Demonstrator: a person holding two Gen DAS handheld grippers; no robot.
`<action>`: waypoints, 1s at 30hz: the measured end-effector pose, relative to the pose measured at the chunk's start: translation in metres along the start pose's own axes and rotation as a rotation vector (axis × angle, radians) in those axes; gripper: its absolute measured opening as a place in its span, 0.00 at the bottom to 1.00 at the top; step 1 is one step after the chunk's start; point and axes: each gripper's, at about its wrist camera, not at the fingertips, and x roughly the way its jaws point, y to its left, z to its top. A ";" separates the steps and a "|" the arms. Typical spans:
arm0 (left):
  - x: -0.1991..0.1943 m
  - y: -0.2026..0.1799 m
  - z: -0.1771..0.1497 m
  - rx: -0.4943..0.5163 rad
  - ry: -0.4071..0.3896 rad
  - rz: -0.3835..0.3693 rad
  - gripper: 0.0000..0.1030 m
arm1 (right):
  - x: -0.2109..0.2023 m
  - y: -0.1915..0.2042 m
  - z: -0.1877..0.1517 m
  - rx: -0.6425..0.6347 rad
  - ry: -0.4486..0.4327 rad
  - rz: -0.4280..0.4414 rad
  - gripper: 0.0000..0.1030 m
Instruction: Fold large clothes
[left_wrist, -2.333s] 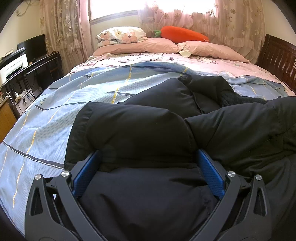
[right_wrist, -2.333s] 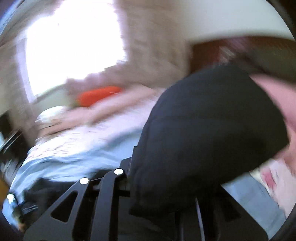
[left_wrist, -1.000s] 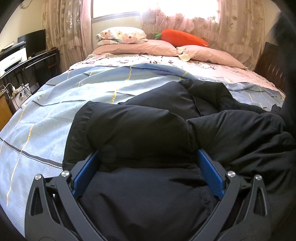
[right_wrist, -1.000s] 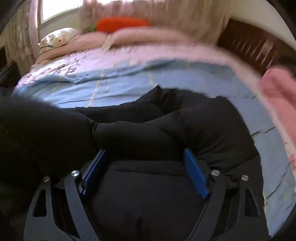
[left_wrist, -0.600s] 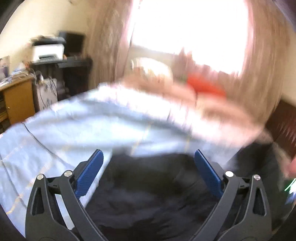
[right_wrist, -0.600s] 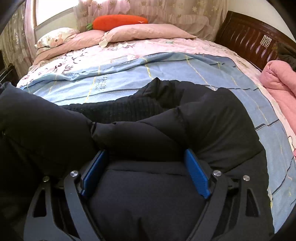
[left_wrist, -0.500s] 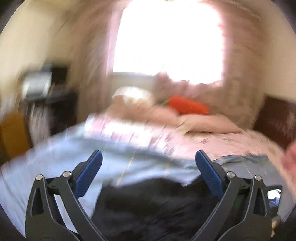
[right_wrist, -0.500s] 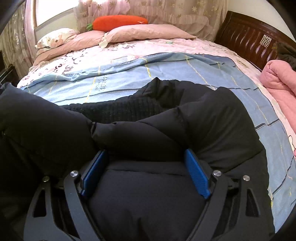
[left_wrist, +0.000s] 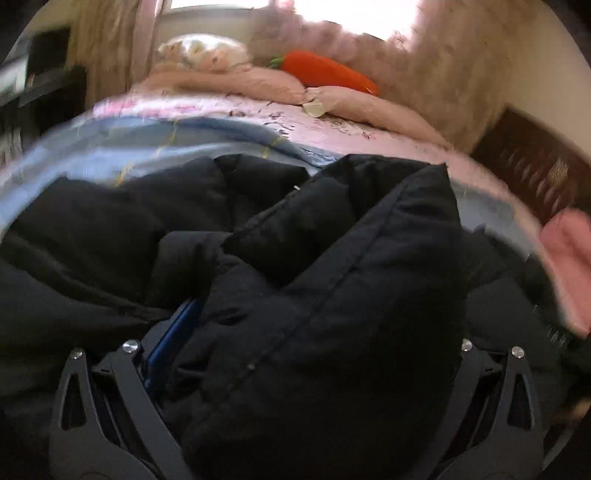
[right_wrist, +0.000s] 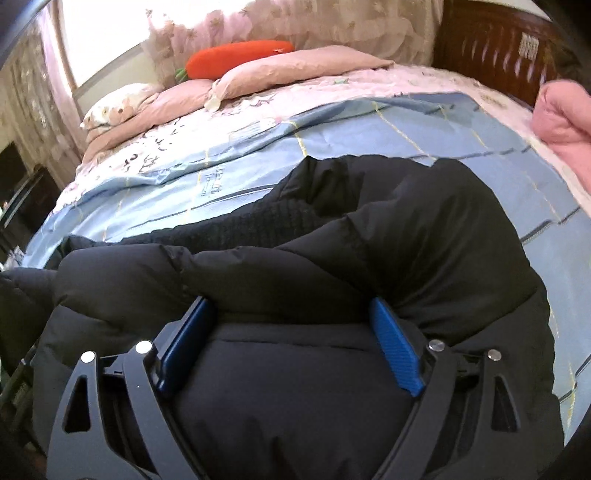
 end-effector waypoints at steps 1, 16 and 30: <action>0.002 -0.002 -0.001 -0.001 -0.005 0.005 0.98 | 0.001 0.001 0.000 -0.003 -0.002 -0.007 0.85; -0.002 0.000 -0.008 0.026 0.028 0.065 0.98 | 0.010 0.015 -0.004 -0.068 0.008 -0.106 0.86; -0.076 -0.018 0.027 -0.010 -0.082 0.199 0.98 | 0.011 0.016 -0.007 -0.081 -0.008 -0.125 0.87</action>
